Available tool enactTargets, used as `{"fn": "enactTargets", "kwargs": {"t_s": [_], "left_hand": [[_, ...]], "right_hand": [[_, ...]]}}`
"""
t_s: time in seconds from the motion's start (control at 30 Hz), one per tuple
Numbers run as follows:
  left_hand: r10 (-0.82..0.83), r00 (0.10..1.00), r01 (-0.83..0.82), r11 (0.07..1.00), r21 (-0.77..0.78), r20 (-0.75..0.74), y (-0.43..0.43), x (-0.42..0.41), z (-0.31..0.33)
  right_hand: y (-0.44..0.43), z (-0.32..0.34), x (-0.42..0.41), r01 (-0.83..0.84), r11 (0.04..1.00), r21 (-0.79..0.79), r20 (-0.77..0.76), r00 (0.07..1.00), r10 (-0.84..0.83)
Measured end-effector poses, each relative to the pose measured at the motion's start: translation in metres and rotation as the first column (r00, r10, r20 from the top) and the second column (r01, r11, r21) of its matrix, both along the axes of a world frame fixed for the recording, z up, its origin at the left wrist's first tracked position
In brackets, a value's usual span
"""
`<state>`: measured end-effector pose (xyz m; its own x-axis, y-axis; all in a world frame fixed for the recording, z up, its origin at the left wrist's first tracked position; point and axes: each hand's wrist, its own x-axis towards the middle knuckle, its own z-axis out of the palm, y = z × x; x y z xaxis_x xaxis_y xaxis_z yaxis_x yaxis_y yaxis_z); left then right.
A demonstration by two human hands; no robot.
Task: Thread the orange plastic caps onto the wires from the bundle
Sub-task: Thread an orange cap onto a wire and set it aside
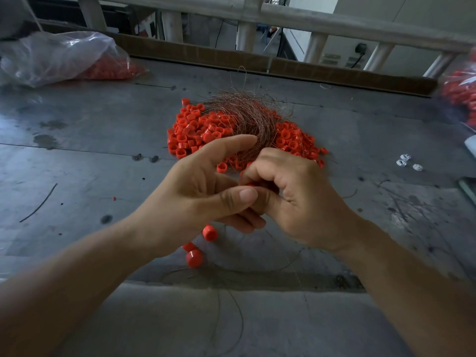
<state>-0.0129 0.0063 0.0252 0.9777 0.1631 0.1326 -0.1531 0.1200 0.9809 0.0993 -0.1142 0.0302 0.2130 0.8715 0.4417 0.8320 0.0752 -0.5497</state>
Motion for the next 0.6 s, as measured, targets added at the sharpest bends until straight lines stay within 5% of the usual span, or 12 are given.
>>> {"fn": "enactTargets", "kwargs": {"t_s": [0.23,0.37,0.6], "left_hand": [[-0.095,0.994,0.089,0.99,-0.111,-0.046,0.004,-0.001,0.004],[-0.033,0.999,0.026,0.984,-0.176,-0.033,0.007,0.003,0.003],[0.009,0.996,0.026,0.916,-0.4,0.086,0.017,0.005,0.005]], "right_hand": [[-0.002,0.005,0.001,-0.062,0.998,-0.031,-0.265,0.963,0.052],[-0.003,0.005,0.001,-0.041,0.999,-0.005,-0.625,0.78,0.029],[0.001,0.006,-0.002,-0.144,0.987,-0.067,-0.844,0.536,0.021]]}}
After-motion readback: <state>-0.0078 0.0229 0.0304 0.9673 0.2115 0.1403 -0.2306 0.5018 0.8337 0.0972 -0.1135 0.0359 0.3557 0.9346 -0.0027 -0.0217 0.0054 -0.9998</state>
